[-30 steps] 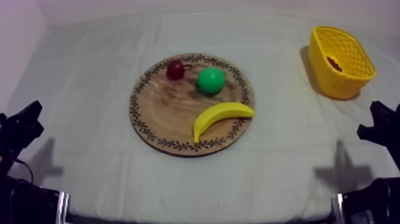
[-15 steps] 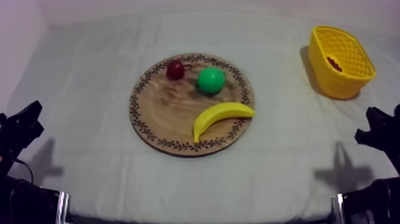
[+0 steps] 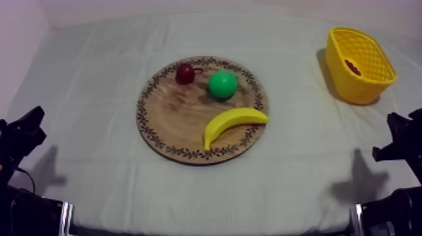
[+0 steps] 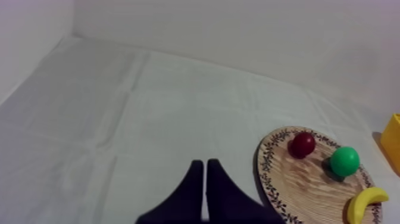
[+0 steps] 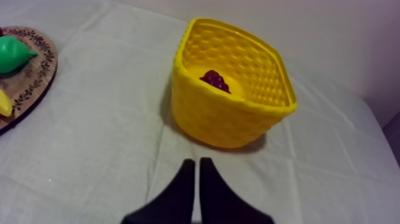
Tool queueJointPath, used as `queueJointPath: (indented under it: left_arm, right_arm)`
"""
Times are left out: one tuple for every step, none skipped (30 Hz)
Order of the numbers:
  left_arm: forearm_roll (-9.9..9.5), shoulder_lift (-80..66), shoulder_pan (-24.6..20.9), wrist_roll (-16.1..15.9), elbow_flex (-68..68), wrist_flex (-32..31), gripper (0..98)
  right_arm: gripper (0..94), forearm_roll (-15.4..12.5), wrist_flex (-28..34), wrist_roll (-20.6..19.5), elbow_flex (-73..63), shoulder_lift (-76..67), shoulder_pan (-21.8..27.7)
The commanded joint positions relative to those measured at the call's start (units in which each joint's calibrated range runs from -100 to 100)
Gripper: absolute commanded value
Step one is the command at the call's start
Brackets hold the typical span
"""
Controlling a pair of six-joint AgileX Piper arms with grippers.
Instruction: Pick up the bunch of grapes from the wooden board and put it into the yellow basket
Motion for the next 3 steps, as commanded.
queueJointPath:
  left_arm:
    - [-0.04,0.00,-0.01,0.01,-0.04,-0.03,0.1]
    - [-0.04,0.00,-0.01,0.01,-0.04,-0.03,0.1]
    - [-0.04,0.00,-0.01,0.01,-0.04,-0.03,0.1]
  right_arm:
    - [0.4,-0.03,-0.01,0.04,0.06,0.06,-0.01]
    - [0.4,-0.03,-0.01,0.04,0.06,0.06,-0.01]
    - [0.4,-0.03,-0.01,0.05,0.06,0.06,-0.01]
